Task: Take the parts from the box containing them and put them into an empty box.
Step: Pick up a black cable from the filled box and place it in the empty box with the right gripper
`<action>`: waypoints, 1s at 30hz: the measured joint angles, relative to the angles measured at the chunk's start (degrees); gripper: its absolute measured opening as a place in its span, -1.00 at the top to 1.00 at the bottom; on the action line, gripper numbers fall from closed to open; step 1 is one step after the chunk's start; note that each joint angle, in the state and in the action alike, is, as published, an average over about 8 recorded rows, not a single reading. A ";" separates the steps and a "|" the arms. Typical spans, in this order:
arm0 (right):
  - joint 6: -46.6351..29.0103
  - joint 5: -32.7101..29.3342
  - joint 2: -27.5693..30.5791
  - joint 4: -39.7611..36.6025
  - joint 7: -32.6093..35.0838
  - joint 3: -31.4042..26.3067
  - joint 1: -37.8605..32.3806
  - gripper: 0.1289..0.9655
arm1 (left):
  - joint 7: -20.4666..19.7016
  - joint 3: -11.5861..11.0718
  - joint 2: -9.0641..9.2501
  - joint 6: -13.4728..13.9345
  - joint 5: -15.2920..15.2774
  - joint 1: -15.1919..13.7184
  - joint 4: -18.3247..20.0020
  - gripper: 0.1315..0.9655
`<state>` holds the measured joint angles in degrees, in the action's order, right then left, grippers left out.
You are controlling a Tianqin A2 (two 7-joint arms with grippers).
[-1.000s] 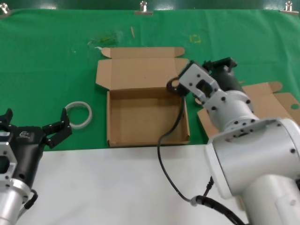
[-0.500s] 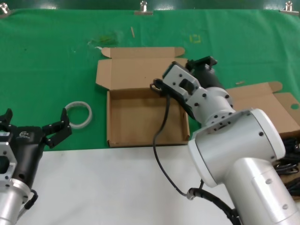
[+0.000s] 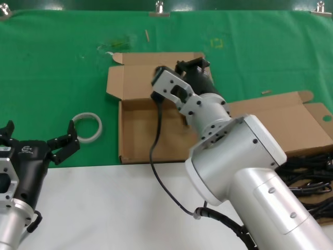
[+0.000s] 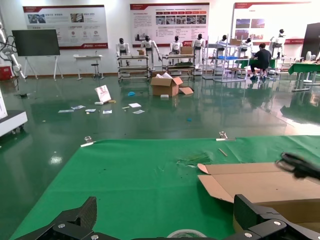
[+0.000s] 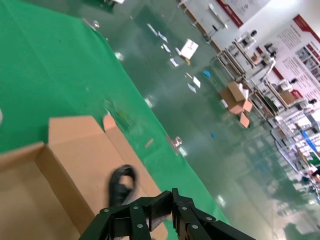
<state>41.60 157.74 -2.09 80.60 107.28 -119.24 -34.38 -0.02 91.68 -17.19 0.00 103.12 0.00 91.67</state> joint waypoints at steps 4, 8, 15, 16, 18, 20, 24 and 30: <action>-0.99 0.00 0.11 -1.62 -2.43 -2.36 -1.21 0.98 | 0.00 0.00 0.00 0.00 0.00 0.00 0.00 -1.00; -1.71 0.00 0.22 -2.88 -4.47 -4.33 -2.12 0.98 | 0.00 0.00 0.00 0.00 0.00 0.00 0.00 -1.00; -2.13 0.00 0.73 -3.79 -6.85 -5.85 -2.48 0.98 | 0.00 0.00 0.00 0.00 0.00 0.00 0.00 -1.00; -2.23 0.00 0.94 -3.79 -7.72 -6.27 -2.57 0.98 | 0.00 0.00 0.00 0.00 0.00 0.00 0.00 -1.00; -2.58 0.00 1.48 -3.73 -10.10 -7.33 -2.81 0.98 | 0.00 0.00 0.00 0.00 0.00 0.00 0.00 -1.00; -2.99 0.00 2.08 -3.64 -12.66 -8.50 -3.12 0.98 | 0.00 0.00 0.00 0.00 0.00 0.00 0.00 -1.00; -3.64 0.00 3.10 -3.49 -16.10 -9.93 -3.48 0.98 | 0.00 0.00 0.00 0.00 0.00 0.00 0.00 -1.00; -3.74 0.00 4.19 -3.46 -16.55 -10.10 -3.51 0.93 | 0.00 0.00 0.00 0.00 0.00 0.00 0.00 -1.00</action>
<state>37.86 157.74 2.10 77.14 90.73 -129.34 -37.89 -0.02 91.68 -17.19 0.00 103.12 0.00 91.67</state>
